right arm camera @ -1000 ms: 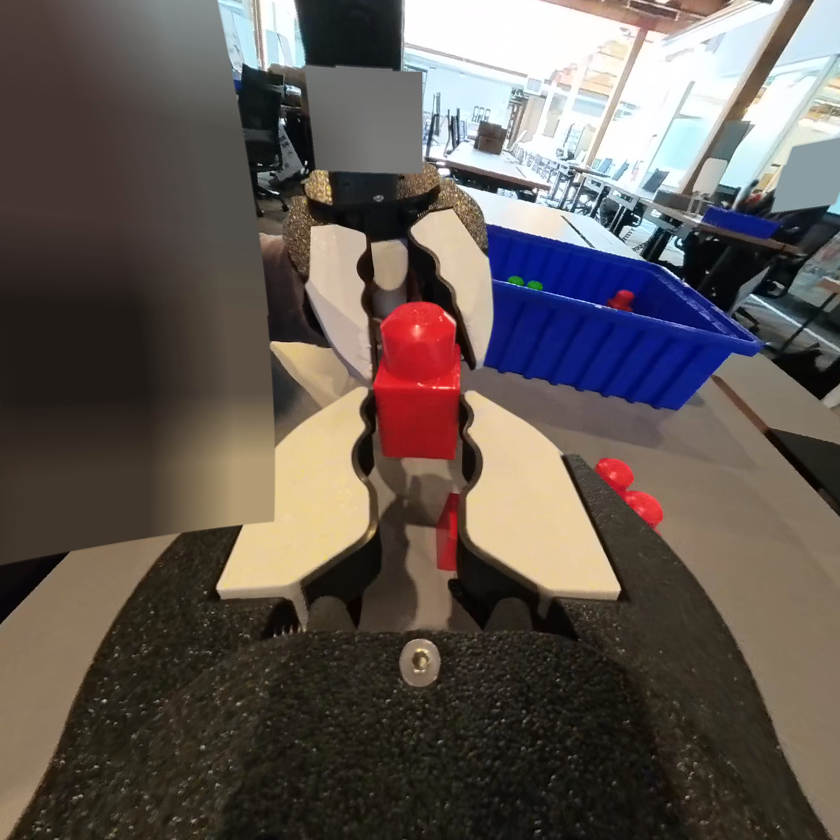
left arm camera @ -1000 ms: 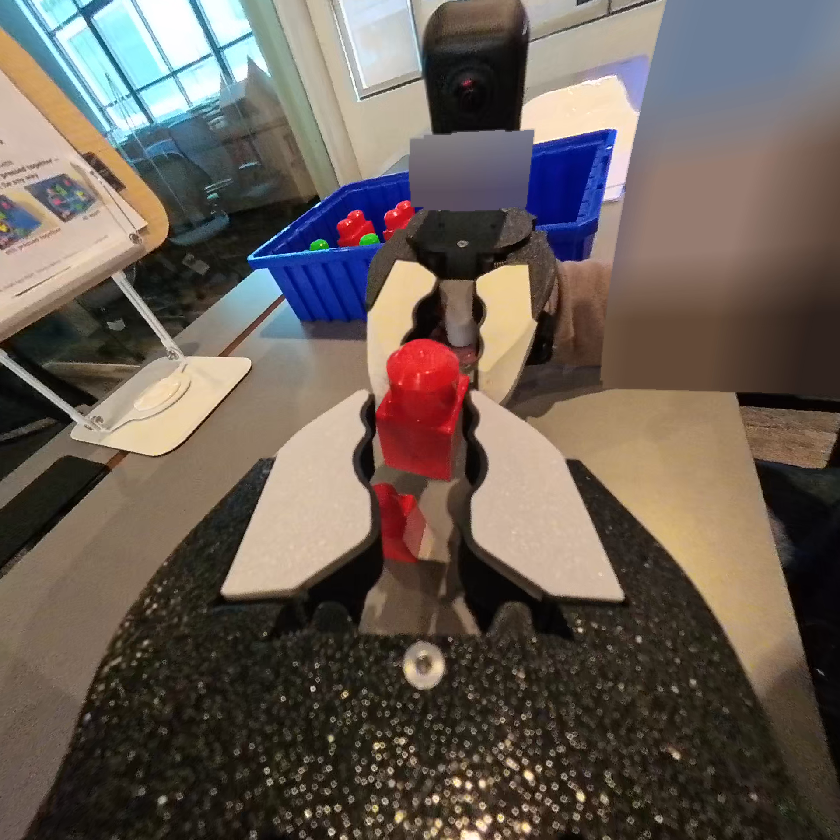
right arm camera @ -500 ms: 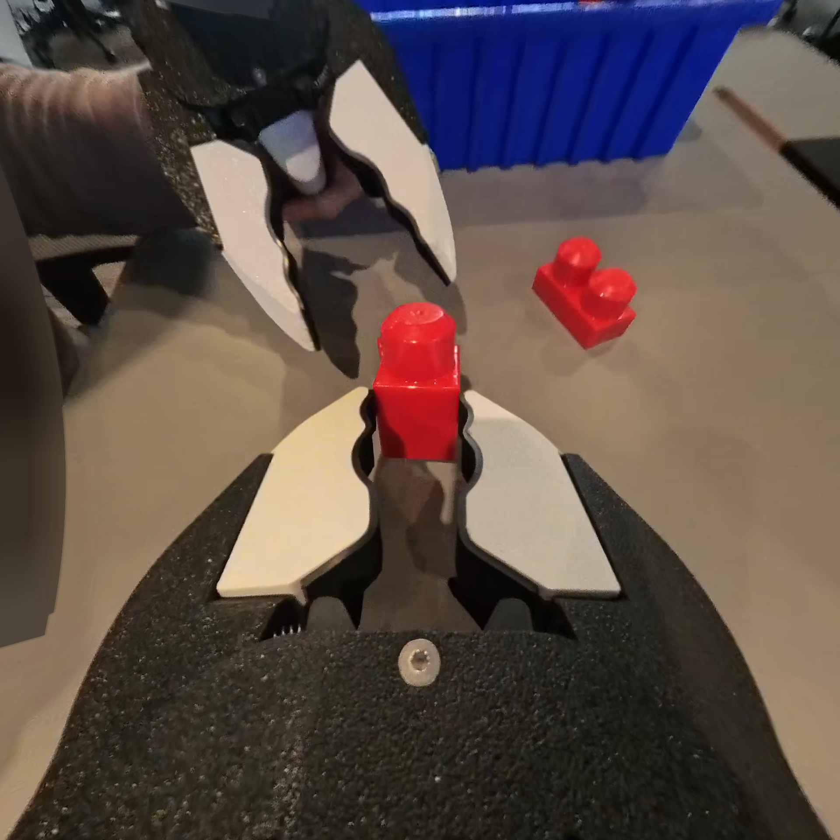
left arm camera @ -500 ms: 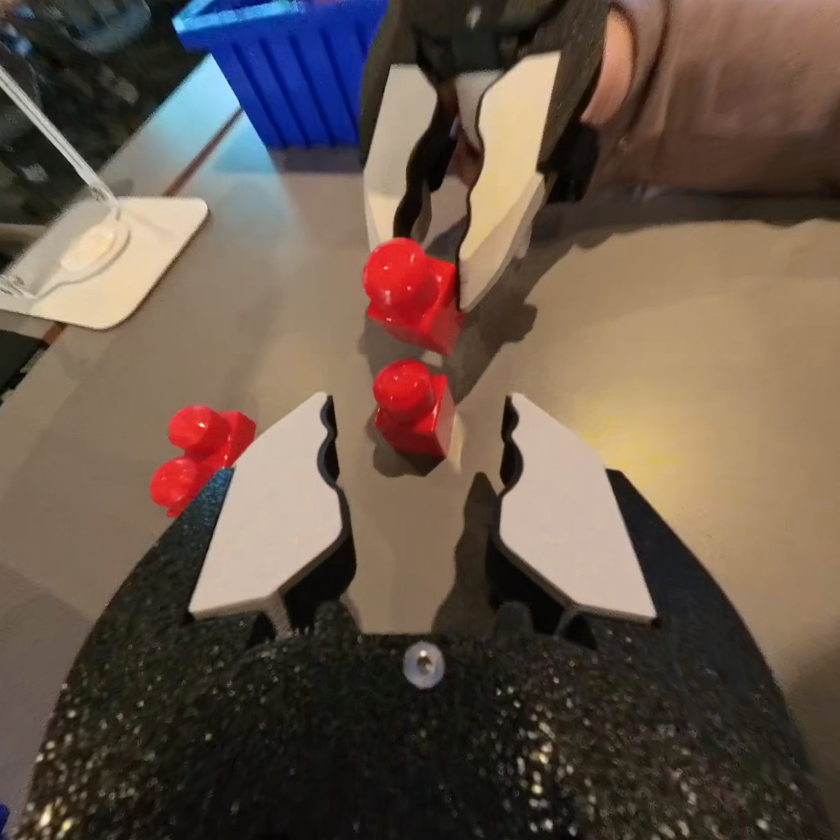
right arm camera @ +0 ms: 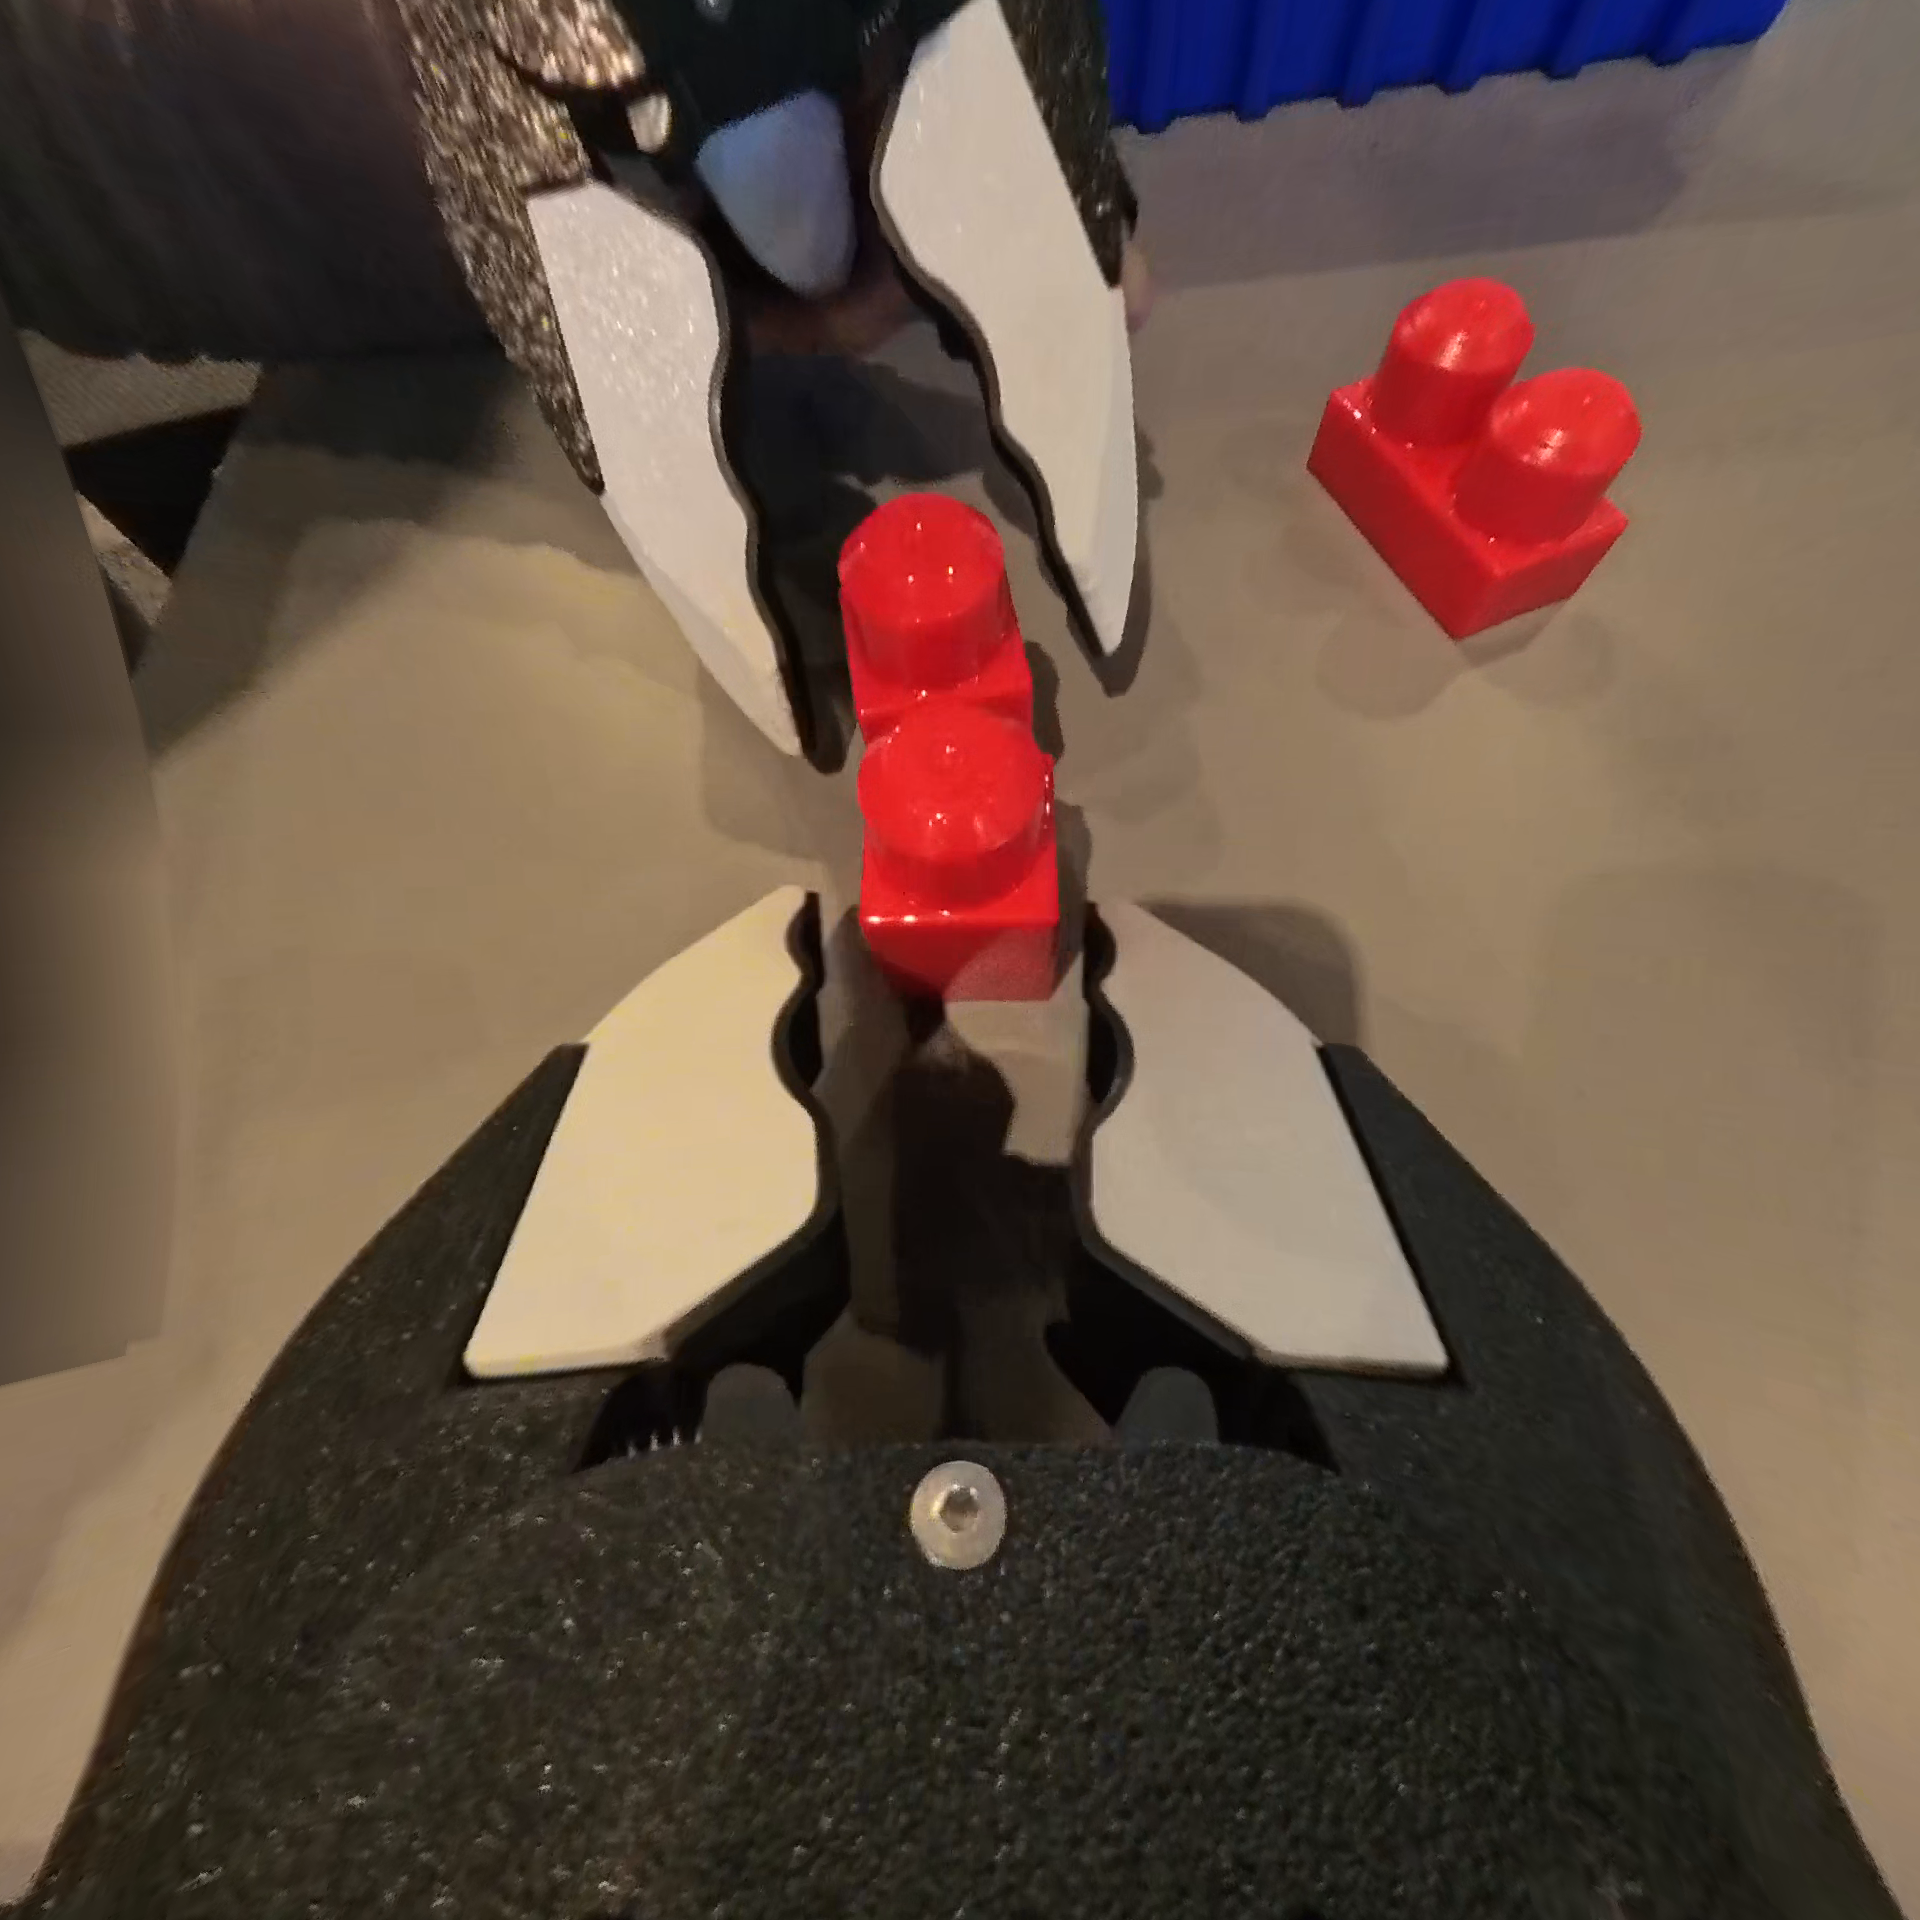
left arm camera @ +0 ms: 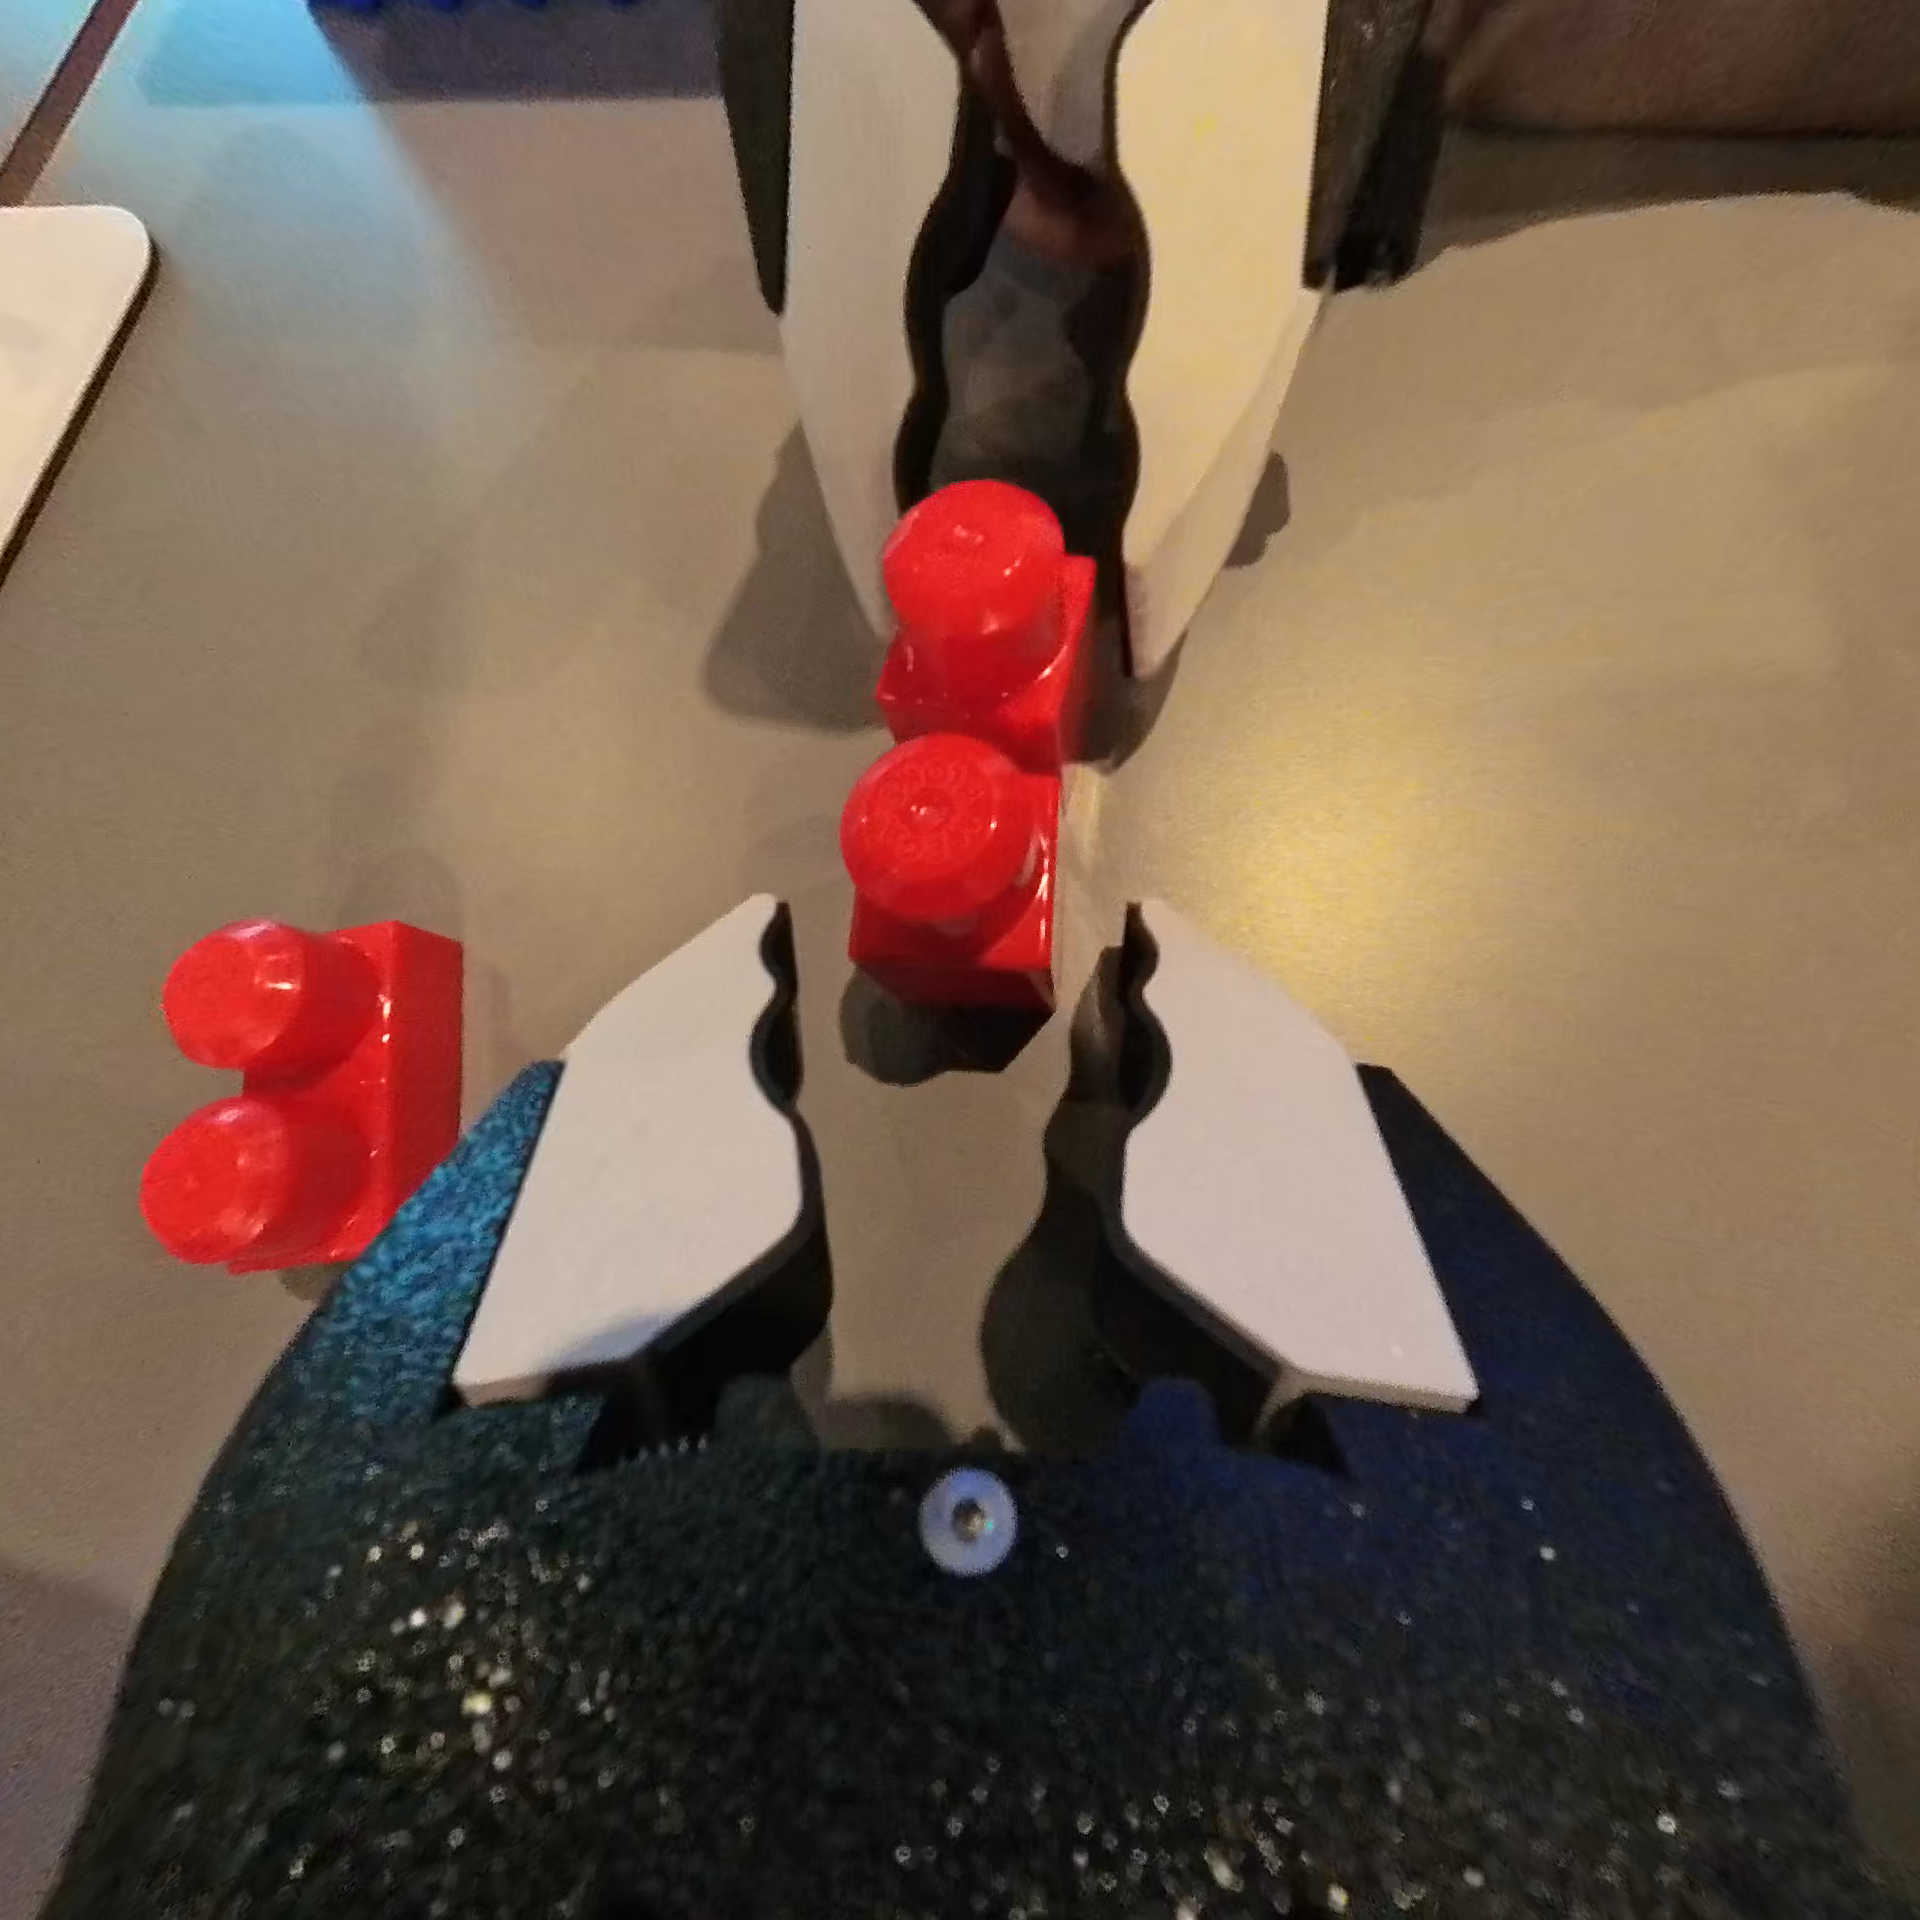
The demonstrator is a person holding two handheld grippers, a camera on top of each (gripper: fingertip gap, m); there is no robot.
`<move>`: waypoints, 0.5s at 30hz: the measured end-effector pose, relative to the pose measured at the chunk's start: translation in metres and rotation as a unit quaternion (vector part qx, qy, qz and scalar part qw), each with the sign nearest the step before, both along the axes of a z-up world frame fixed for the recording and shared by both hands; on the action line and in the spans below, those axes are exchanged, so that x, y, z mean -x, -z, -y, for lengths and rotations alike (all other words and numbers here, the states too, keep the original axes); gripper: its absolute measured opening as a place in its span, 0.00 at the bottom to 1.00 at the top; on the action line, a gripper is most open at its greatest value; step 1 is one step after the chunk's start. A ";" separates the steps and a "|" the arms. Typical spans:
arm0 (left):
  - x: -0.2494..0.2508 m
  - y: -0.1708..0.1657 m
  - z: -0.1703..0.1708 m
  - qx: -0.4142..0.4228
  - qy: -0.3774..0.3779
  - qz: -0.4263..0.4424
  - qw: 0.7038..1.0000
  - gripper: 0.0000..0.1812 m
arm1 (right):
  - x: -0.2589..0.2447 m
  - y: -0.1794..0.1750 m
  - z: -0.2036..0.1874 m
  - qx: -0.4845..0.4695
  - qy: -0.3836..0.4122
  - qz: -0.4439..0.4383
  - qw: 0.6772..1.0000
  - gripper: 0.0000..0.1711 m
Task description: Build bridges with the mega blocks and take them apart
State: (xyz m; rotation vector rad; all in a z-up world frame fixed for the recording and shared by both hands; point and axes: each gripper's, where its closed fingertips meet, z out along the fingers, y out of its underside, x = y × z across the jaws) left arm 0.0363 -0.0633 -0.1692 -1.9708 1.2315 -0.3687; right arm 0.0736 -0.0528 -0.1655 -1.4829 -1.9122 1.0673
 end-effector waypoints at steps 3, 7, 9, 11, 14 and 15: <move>-0.005 -0.005 0.000 -0.029 0.012 0.036 0.999 0.33 | 0.001 -0.001 0.002 0.004 -0.006 -0.009 1.000 0.29; 0.000 -0.005 0.001 -0.034 0.003 0.061 0.998 0.27 | 0.001 0.001 0.001 -0.022 -0.013 -0.013 1.000 0.21; 0.005 -0.002 0.000 -0.031 -0.001 0.059 0.998 0.25 | 0.001 0.001 0.002 -0.020 -0.018 -0.016 1.000 0.21; 0.007 -0.004 -0.001 -0.030 -0.002 0.068 0.997 0.24 | 0.002 0.001 0.003 -0.019 -0.020 -0.015 1.000 0.21; 0.008 -0.012 -0.001 -0.049 0.003 0.087 0.995 0.19 | 0.001 0.001 0.004 -0.019 -0.023 -0.015 0.999 0.21; 0.009 -0.012 -0.001 -0.054 0.003 0.085 0.995 0.19 | 0.001 0.001 0.005 -0.018 -0.024 -0.015 0.999 0.21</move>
